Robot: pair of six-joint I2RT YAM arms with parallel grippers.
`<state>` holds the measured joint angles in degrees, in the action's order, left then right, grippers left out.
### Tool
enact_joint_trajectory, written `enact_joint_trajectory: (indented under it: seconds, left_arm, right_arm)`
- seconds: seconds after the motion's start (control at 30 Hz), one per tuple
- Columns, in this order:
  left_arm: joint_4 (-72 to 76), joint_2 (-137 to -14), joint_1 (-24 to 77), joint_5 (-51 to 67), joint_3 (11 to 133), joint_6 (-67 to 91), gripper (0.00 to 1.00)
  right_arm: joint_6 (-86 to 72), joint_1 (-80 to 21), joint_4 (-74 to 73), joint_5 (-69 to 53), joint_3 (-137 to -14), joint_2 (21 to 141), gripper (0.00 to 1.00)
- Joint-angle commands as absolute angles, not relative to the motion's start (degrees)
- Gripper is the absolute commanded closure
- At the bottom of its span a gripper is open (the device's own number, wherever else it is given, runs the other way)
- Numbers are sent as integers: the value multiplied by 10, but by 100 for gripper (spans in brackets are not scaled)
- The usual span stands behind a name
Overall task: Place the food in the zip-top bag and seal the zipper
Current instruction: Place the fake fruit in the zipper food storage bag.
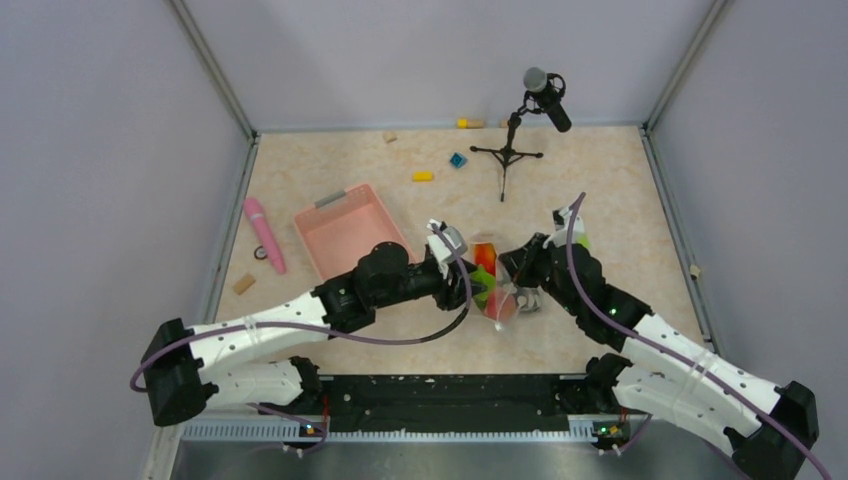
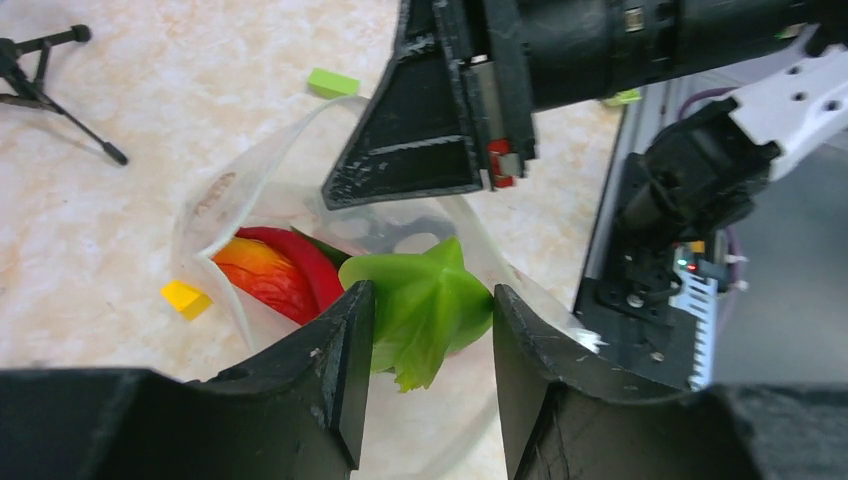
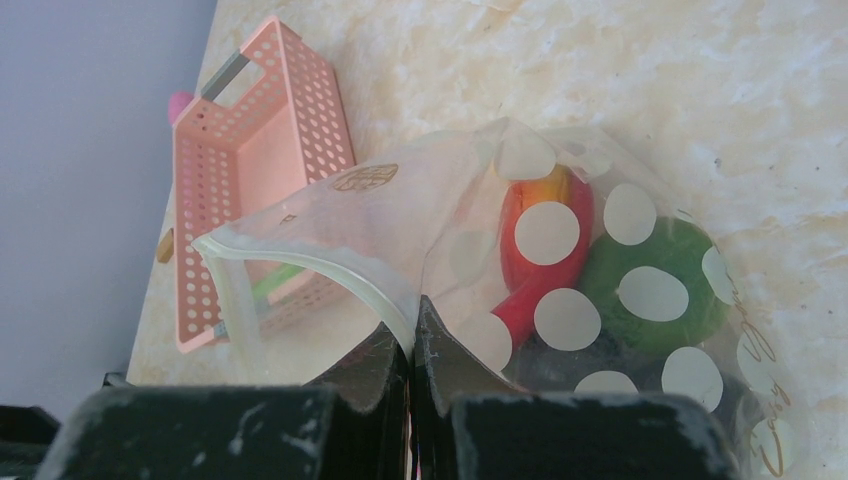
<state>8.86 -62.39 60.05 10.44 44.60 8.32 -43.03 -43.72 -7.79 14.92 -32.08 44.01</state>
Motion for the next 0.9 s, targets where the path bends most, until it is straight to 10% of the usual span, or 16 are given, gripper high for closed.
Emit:
enact_joint_trajectory:
  seconds: [0.0, 0.6, 0.87]
  left_arm:
    - [171, -666, 602, 57, 462, 21, 100]
    - [247, -782, 678, -162, 475, -92, 98]
    - [212, -794, 712, -222, 501, -81, 36]
  right_arm:
    - [-417, -432, -76, 115, -357, 428, 100]
    - [-409, -432, -92, 49, -372, 381, 100]
    - [-410, -432, -100, 66, -372, 384, 100]
